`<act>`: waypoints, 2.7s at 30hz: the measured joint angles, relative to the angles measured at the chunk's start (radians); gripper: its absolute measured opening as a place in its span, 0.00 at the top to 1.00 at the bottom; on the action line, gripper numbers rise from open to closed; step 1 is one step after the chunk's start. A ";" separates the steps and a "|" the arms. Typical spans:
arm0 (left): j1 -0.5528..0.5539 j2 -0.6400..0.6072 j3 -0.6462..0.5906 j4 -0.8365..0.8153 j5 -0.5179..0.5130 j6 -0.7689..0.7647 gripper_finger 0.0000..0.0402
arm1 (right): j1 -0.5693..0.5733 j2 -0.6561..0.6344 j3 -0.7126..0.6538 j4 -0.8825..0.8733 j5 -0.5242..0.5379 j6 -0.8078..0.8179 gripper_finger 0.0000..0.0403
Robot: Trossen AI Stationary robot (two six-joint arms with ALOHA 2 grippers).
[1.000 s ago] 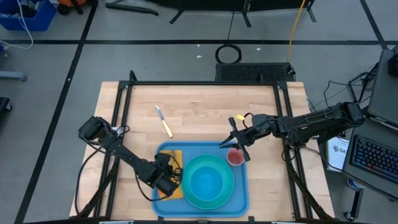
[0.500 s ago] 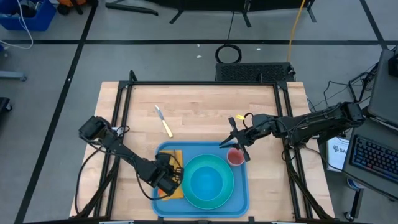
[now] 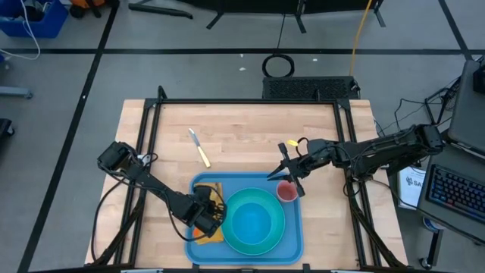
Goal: Set up tray
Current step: Put the orange spoon on the yellow napkin to the right of the orange fork
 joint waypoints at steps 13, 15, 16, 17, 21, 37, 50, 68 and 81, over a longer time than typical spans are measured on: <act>0.000 0.000 0.000 0.033 -0.011 0.034 0.87 | 0.000 0.000 0.000 0.000 0.000 0.000 0.93; 0.000 0.000 0.000 0.032 -0.013 0.032 0.87 | 0.000 0.000 0.000 0.000 0.000 0.000 0.93; 0.002 0.000 0.000 0.032 -0.014 0.033 0.87 | 0.000 0.000 0.000 0.000 0.000 0.000 0.93; 0.004 0.000 0.000 0.032 -0.016 0.037 0.87 | 0.000 0.000 0.000 0.000 0.000 0.000 0.93; 0.016 0.000 0.001 0.008 -0.020 0.051 0.87 | 0.000 0.000 0.000 0.000 0.000 0.000 0.93; 0.051 -0.003 0.002 0.023 0.005 0.109 0.87 | 0.000 0.000 0.000 0.000 0.000 -0.015 0.93; 0.046 -0.003 0.002 -0.017 0.019 0.121 0.87 | 0.000 0.000 0.000 0.000 0.000 -0.015 0.93; 0.015 -0.003 0.002 -0.039 0.010 0.062 0.87 | 0.000 0.001 0.000 0.000 0.000 -0.023 0.93; 0.001 -0.003 0.002 -0.047 0.019 0.031 0.87 | 0.000 0.001 0.000 0.000 0.000 -0.023 0.93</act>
